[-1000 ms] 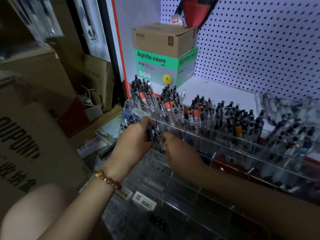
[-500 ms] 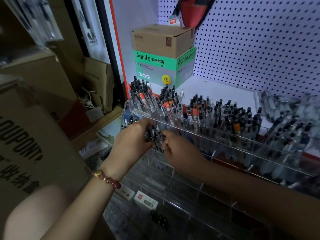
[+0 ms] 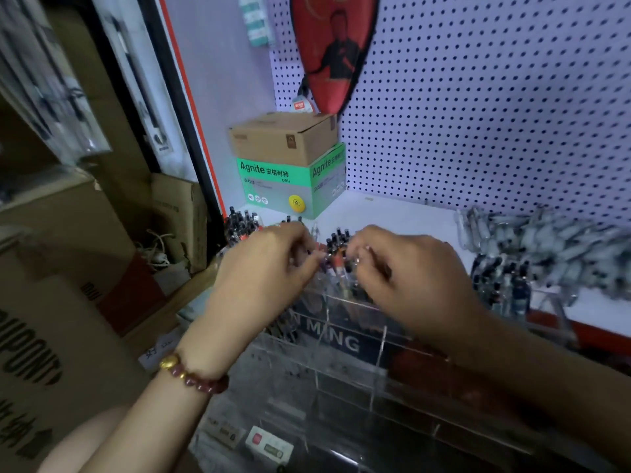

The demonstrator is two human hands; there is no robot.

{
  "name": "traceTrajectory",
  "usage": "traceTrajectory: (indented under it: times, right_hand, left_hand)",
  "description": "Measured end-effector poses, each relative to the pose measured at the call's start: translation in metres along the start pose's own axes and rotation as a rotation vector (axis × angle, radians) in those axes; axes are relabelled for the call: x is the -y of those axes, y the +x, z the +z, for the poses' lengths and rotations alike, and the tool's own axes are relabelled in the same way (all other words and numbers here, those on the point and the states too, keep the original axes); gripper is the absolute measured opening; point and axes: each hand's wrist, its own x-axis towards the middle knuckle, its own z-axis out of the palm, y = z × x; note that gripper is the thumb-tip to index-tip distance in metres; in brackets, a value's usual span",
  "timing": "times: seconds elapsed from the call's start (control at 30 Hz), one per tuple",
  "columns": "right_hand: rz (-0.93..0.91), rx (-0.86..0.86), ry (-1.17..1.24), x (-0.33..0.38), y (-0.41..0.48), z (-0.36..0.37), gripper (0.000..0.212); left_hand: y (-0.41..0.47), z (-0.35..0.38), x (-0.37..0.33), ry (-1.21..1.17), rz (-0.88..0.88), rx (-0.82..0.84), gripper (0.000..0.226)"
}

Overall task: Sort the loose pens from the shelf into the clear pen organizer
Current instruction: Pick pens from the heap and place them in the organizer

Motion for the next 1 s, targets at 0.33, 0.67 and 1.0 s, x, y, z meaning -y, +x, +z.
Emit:
traceTrajectory:
  times: [0.33,0.67,1.0]
  right_hand:
    - [0.472,-0.025,0.085,-0.152,0.025,-0.075,0.020]
    - [0.629,0.533,-0.457,-0.258,0.008,-0.043,0.046]
    - [0.319,0.451,-0.612,-0.258,0.016,-0.038,0.022]
  left_hand:
    - [0.100,0.046,-0.098,-0.195,0.242,0.066,0.007]
    - [0.145,0.117,-0.127,-0.511,0.105,0.244,0.015]
    - [0.143,0.128,-0.120,-0.600,0.086,0.315,0.021]
